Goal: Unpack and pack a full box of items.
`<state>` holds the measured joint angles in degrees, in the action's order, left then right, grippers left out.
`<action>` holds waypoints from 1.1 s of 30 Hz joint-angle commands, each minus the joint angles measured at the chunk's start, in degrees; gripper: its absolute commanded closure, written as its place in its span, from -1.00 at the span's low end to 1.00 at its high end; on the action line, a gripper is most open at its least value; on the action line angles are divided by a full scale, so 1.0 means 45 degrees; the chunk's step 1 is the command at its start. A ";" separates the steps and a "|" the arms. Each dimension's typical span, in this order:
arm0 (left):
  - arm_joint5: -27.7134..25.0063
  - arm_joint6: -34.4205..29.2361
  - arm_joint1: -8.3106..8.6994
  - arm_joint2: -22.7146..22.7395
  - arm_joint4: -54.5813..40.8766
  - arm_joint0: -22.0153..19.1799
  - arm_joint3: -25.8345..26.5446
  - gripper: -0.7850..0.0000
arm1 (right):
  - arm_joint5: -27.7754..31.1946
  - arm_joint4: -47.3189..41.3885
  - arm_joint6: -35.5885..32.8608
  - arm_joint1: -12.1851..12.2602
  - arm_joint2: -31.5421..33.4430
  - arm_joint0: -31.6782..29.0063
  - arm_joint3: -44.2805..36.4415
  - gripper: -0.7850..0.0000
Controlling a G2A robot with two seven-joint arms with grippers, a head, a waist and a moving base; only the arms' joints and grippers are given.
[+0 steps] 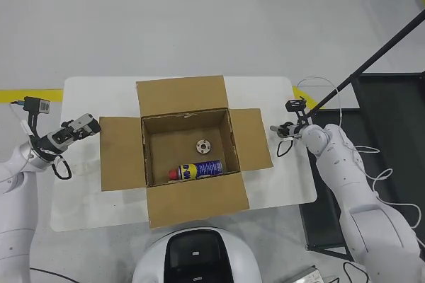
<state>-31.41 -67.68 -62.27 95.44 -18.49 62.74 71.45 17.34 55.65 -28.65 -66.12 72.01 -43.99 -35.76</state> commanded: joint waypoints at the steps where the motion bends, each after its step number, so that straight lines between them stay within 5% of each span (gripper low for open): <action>1: 0.0000 0.0000 0.0000 0.0000 -0.0004 0.0000 0.0000 -1.00 | 0.0000 0.0037 0.0064 -0.0046 -0.0112 0.0124 0.0196 1.00; 16: 0.0000 0.0000 0.0000 0.0000 -0.0004 0.0000 0.0000 -1.00 | -0.0091 0.0321 0.0138 0.0028 -0.0181 -0.0190 -0.0787 1.00; 24: 0.0000 0.0000 0.0000 0.0000 -0.0004 0.0000 0.0000 -1.00 | -0.0386 0.0211 -0.0442 0.0399 0.0679 -0.1667 -0.4116 1.00; 33: 0.0000 0.0000 0.0000 0.0000 -0.0004 0.0000 0.0000 -1.00 | -0.0703 0.0093 -0.1090 0.0870 0.2394 -0.4171 -1.0155 1.00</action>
<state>-31.41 -67.68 -62.27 95.44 -18.49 62.74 71.45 14.26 56.10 -33.36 -62.34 82.12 -61.52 -77.92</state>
